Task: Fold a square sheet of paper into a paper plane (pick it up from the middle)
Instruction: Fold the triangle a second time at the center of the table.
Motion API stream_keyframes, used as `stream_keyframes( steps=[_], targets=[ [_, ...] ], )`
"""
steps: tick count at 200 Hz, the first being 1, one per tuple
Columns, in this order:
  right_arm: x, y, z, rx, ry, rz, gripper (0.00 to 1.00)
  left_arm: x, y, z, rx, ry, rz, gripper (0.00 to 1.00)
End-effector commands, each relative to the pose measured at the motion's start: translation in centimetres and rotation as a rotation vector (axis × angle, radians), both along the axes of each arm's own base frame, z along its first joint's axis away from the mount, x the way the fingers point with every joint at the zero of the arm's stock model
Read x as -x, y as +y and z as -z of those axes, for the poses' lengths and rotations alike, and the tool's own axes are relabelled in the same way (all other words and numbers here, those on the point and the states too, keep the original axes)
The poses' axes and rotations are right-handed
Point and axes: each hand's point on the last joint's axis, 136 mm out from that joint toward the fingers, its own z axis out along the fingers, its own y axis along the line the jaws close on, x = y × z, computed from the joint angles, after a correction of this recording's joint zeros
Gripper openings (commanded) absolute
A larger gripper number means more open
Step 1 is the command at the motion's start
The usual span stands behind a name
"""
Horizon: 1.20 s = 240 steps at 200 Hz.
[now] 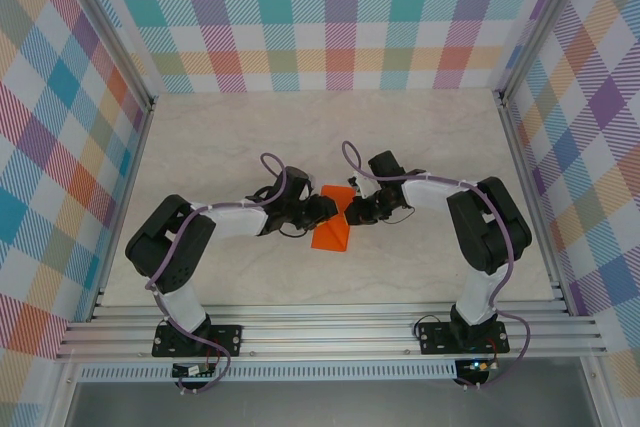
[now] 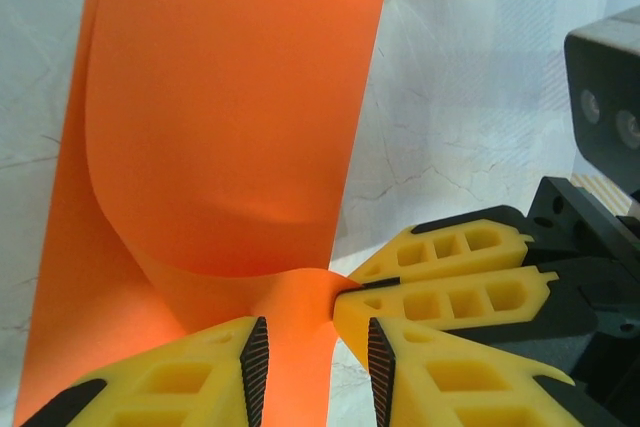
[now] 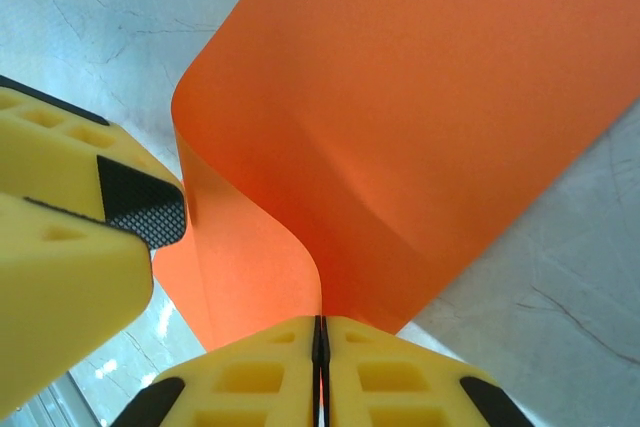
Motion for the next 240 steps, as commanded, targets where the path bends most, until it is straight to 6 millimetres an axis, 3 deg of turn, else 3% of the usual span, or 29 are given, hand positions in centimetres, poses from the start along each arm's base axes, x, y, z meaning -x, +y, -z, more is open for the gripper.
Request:
stream_keyframes(
  steps=[1,130,240],
  targets=[
    [0.0,-0.1,-0.3,0.0,-0.008,-0.017,0.11,0.2,-1.0,-1.4,0.03,-0.039,0.039,0.35],
    [-0.9,0.0,0.8,0.03,-0.005,-0.018,0.12,-0.4,-1.9,-0.6,0.041,-0.027,0.042,0.35],
    [-0.9,-0.4,1.8,0.057,0.006,-0.005,0.13,-0.6,-1.0,-1.4,0.012,-0.058,0.003,0.33]
  ],
)
